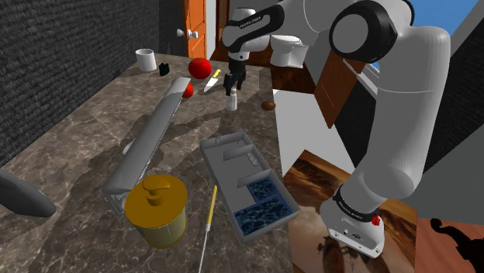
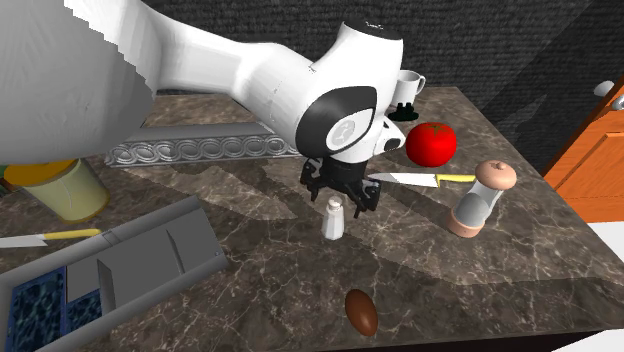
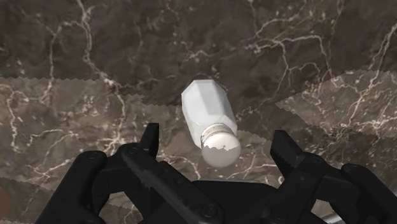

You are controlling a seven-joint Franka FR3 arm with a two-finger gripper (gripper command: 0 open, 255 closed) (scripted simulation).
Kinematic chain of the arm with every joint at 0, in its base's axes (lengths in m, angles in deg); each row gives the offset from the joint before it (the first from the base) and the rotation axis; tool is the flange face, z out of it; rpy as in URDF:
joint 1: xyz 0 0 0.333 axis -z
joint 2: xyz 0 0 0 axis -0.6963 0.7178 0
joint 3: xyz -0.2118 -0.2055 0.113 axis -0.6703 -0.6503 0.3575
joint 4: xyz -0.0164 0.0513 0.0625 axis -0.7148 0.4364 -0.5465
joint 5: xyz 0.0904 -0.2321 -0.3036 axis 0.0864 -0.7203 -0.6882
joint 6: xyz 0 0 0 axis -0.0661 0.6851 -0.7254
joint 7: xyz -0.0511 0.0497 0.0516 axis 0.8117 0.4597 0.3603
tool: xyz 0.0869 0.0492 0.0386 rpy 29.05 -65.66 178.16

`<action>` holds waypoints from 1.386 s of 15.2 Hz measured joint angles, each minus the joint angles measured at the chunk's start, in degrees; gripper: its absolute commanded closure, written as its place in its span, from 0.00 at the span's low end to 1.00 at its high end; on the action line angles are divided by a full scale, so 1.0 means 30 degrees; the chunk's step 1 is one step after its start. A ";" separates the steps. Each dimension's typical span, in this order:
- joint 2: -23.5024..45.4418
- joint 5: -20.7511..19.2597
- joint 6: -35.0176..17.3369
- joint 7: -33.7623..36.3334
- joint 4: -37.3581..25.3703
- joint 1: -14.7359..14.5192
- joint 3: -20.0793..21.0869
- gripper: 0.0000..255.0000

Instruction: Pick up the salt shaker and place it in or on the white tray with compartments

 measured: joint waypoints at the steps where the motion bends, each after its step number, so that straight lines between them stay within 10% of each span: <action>1: 0.0005 0.0002 -0.0011 -0.0001 0.0004 0.0000 0.0001 0.00; 3: 0.0013 0.0004 -0.0020 -0.0002 0.0004 0.0001 0.0002 0.00; 4: 0.0013 0.0004 -0.0020 -0.0002 0.0005 0.0001 0.0002 1.00; 21: -0.0497 -0.0173 0.1284 0.0181 -0.0814 -0.0010 -0.0073 1.00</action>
